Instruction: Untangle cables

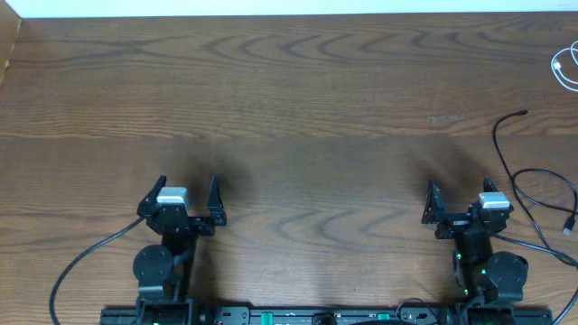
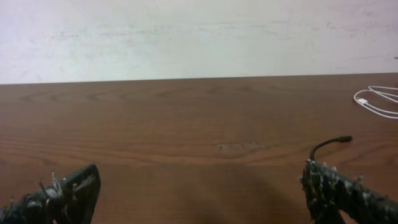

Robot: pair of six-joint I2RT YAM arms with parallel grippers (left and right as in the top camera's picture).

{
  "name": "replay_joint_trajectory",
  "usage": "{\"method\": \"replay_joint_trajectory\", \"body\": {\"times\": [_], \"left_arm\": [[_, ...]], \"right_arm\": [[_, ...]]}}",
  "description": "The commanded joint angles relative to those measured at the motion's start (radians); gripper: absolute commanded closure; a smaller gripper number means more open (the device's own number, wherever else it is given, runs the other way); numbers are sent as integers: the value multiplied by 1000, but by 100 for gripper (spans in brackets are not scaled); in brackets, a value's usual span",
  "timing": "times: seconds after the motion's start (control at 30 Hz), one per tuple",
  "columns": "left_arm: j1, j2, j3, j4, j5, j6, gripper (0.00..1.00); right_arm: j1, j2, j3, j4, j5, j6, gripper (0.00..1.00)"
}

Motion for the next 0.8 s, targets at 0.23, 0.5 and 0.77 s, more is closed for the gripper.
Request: {"method": "replay_joint_trajectory", "body": {"times": [0.23,0.5,0.77], "left_arm": [[4,-117,-74,-82,-41,37,2],[4,-111,-74,-83,-43,36,2],[4,-105,-74,-83,-43,36,2]], "right_arm": [[6,-6,-2,-4,-3,13,1],[6,-6,-2,-4,-3,13,1],[6,-6,-2,-4,-3,13,1]]}}
